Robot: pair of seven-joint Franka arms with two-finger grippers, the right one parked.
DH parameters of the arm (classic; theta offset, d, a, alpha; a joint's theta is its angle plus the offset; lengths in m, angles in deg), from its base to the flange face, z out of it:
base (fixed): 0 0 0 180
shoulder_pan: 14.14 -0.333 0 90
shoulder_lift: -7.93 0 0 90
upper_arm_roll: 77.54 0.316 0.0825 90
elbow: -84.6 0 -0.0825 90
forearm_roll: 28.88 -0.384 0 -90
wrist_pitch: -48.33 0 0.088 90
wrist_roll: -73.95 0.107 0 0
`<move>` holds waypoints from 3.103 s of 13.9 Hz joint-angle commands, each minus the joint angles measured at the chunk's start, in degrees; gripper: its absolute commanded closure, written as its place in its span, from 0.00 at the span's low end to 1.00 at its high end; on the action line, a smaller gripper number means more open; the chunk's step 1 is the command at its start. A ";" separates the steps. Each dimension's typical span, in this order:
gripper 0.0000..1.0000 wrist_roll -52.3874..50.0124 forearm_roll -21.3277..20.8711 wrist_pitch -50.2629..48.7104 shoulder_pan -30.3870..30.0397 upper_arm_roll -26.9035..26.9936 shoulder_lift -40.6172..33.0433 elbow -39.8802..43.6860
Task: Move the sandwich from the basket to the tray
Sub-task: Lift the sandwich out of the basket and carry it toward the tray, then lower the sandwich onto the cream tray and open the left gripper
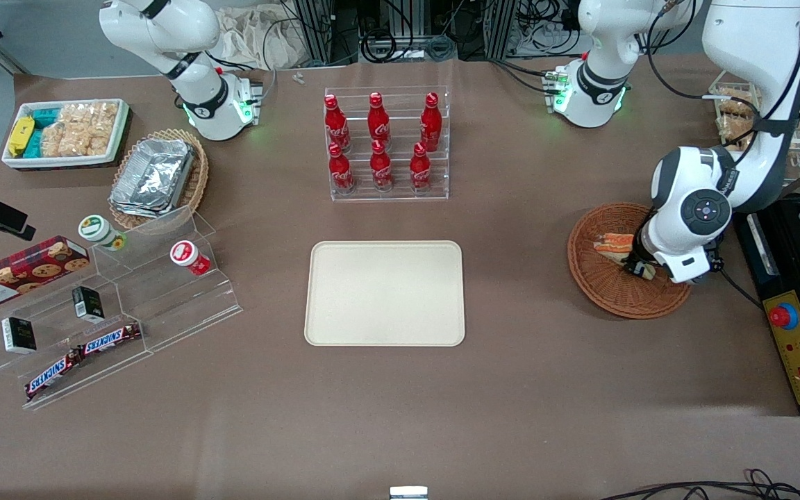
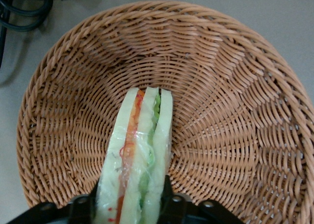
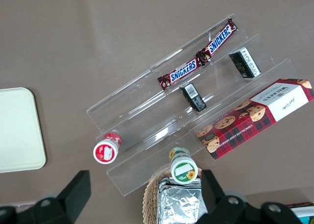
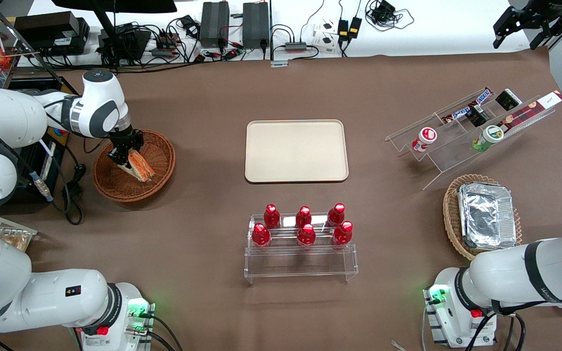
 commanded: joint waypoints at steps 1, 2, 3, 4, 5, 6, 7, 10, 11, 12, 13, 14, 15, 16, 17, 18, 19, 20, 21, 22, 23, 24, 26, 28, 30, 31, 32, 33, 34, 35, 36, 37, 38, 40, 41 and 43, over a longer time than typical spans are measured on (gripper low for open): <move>1.00 0.71 -1.95 -2.89 0.38 0.10 -2.28 0.61; 1.00 3.69 -1.52 -6.31 0.38 0.10 -3.33 2.53; 1.00 5.46 -0.82 -10.52 0.38 0.02 -3.86 5.60; 1.00 5.92 -0.03 -14.91 0.56 -0.25 -3.87 9.37; 1.00 5.92 1.46 -19.05 0.91 -1.81 -3.34 14.02; 1.00 6.18 2.35 -23.18 1.17 -3.57 -2.47 19.11; 1.00 6.71 2.53 -28.18 1.26 -4.81 -1.59 24.73; 1.00 10.48 6.55 -38.75 1.26 -10.52 2.27 42.74; 1.00 12.23 7.88 -40.34 1.26 -12.71 3.85 48.02; 1.00 16.86 7.89 -40.79 1.26 -14.99 4.83 51.47; 1.00 24.21 7.80 -40.80 1.26 -17.62 5.18 52.46; 1.00 31.16 7.46 -40.62 1.35 -20.26 5.45 52.39; 1.00 36.37 7.45 -40.10 2.05 -22.03 6.67 52.30; 1.00 37.98 7.80 -39.74 3.71 -22.57 8.33 52.56; 1.00 37.83 7.89 -37.04 6.25 -22.57 10.79 52.82; 1.00 37.74 7.63 -33.01 8.27 -22.57 12.73 52.39; 1.00 37.74 7.45 -28.97 9.69 -22.57 15.53 52.38; 1.00 37.65 7.45 -25.54 10.57 -22.57 18.78 52.38; 1.00 37.47 7.28 -22.55 11.80 -22.57 21.16 52.38; 1.00 37.56 6.93 -19.82 13.20 -22.49 23.62 52.38; 1.00 37.56 6.84 -17.27 14.09 -22.31 25.73 52.38; 1.00 37.47 5.62 -15.24 15.31 -22.31 27.58 52.38; 1.00 34.42 3.86 -13.56 17.51 -22.13 30.40 52.30; 1.00 32.56 3.06 -10.49 18.05 -22.13 32.77 52.12; 1.00 32.29 2.88 -7.76 18.14 -22.05 34.53 51.25; 1.00 32.20 2.10 -7.14 18.22 -22.13 35.41 50.98; 0.82 30.98 0.52 -6.79 18.23 -22.13 35.94 50.89; 0.36 28.10 -1.23 -6.78 20.14 -22.05 36.12 50.98; 0.01 25.98 -3.25 -6.87 21.55 -21.61 36.12 50.98; 0.00 24.74 -4.75 -6.96 21.65 -21.26 35.95 50.98; 0.00 23.86 -4.85 -7.39 21.57 -21.25 35.51 50.98; 0.00 23.68 -4.85 -8.01 21.48 -21.25 34.81 50.98; 0.00 24.37 -4.59 -10.36 20.78 -21.25 33.33 51.07; 0.00 24.82 -3.80 -15.99 16.58 -22.91 28.07 51.15; 0.00 24.90 -1.80 -17.66 13.51 -24.06 24.30 51.15; 0.00 27.61 1.55 -20.21 8.67 -25.38 18.14 51.07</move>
